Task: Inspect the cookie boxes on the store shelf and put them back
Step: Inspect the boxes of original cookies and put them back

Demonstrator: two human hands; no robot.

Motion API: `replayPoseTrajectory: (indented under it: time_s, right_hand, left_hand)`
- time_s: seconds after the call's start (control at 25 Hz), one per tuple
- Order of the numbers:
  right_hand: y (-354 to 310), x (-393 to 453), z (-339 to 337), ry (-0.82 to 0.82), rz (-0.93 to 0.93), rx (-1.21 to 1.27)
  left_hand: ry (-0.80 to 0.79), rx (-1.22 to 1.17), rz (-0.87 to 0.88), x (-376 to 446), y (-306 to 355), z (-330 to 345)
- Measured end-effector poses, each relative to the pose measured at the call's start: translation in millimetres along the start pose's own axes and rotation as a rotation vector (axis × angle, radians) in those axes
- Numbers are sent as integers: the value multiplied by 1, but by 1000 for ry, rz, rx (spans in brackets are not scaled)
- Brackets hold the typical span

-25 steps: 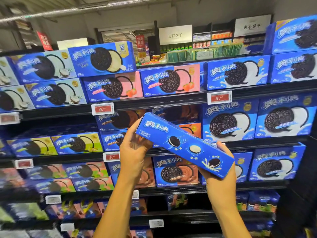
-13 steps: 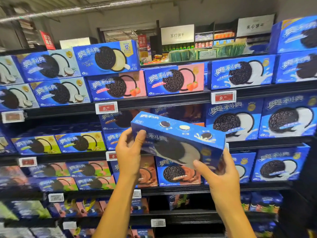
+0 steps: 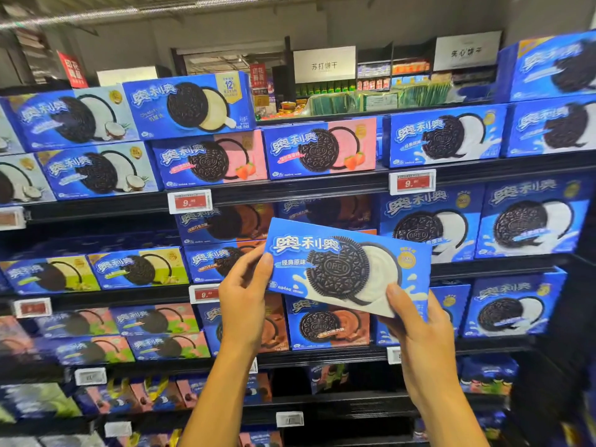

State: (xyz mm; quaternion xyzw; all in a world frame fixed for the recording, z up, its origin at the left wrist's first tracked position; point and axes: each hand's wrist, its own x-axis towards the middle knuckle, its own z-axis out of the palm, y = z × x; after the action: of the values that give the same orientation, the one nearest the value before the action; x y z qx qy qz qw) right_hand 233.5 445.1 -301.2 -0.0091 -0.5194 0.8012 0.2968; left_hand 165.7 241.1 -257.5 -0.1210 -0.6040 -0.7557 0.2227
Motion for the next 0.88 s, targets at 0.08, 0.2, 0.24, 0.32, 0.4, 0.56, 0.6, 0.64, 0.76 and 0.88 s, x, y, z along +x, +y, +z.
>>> replayPoseTrajectory:
  time_s: [0.08,0.2,0.24,0.32,0.4,0.56,0.6,0.64,0.76,0.88]
  right_hand:
    - [-1,0,-1,-16,14,19]
    - [-8,6,-7,-84,71,133]
    - [-12,8,-9,-134,94,207]
    - [-20,9,-14,-225,144,377]
    - [-25,10,-14,-207,206,440]
    - [-25,11,-15,-119,294,456]
    - [-27,12,-15,-103,305,477]
    - [-28,12,-15,-88,310,487]
    - [-29,13,-20,-67,313,491]
    - [-31,10,-21,-82,292,470]
  left_hand:
    - [-5,-8,-10,0,1,0]
    - [13,-28,-46,-1,1,6]
    - [22,-34,-61,-1,1,8]
    - [33,-33,-95,-1,0,12]
    - [32,-26,-146,0,1,13]
    - [-13,7,-252,3,4,13]
    - [-39,15,-277,3,6,14]
    - [-73,0,-301,2,8,14]
    - [-158,15,-321,-2,10,14]
    - [-161,80,-352,-4,14,16]
